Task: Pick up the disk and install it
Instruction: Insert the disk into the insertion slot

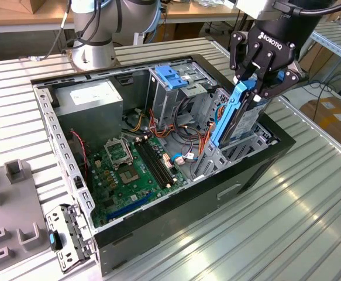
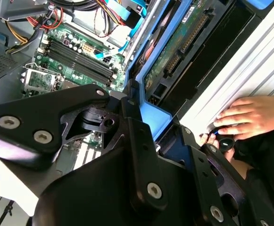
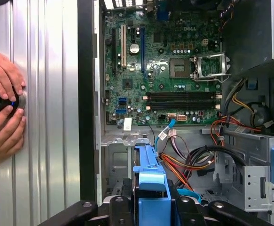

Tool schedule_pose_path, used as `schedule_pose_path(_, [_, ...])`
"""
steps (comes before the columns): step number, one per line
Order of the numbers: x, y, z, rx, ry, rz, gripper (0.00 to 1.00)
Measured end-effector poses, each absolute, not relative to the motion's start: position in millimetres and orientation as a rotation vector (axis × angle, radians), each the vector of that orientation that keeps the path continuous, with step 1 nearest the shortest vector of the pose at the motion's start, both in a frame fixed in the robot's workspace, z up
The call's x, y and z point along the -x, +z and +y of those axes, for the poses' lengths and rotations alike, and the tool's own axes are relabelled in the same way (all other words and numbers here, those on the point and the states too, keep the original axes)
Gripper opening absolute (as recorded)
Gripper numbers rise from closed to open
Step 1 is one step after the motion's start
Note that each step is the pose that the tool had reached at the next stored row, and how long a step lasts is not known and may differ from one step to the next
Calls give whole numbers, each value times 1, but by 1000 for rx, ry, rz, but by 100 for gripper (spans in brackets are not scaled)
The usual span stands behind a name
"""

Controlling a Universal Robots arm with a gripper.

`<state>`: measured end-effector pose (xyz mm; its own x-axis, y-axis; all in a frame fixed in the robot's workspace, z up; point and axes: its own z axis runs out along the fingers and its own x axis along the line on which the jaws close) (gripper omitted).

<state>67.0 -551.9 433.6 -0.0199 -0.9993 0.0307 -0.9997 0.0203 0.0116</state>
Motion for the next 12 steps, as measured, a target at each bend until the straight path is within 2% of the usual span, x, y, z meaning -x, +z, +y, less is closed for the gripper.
schedule_pose_path(12, [-67,430,-552,-2178,20,-2222,37])
